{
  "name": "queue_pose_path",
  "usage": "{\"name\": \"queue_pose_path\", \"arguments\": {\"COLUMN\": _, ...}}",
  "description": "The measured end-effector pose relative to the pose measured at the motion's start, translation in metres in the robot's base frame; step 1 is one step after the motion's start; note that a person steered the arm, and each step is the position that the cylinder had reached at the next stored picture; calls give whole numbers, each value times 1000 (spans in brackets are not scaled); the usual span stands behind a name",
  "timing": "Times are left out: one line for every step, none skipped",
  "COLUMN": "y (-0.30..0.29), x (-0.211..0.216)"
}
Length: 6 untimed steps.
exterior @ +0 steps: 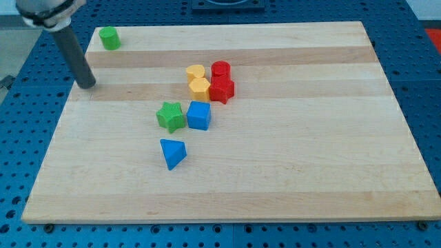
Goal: Place triangle below the blue cube
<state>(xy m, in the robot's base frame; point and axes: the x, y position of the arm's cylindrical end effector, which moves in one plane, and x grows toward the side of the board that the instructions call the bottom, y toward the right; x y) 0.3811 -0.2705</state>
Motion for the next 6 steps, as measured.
{"name": "queue_pose_path", "arguments": {"y": 6, "x": 46}}
{"name": "queue_pose_path", "arguments": {"y": 35, "x": 94}}
{"name": "queue_pose_path", "arguments": {"y": 86, "x": 133}}
{"name": "queue_pose_path", "arguments": {"y": 156, "x": 134}}
{"name": "queue_pose_path", "arguments": {"y": 211, "x": 117}}
{"name": "queue_pose_path", "arguments": {"y": 227, "x": 106}}
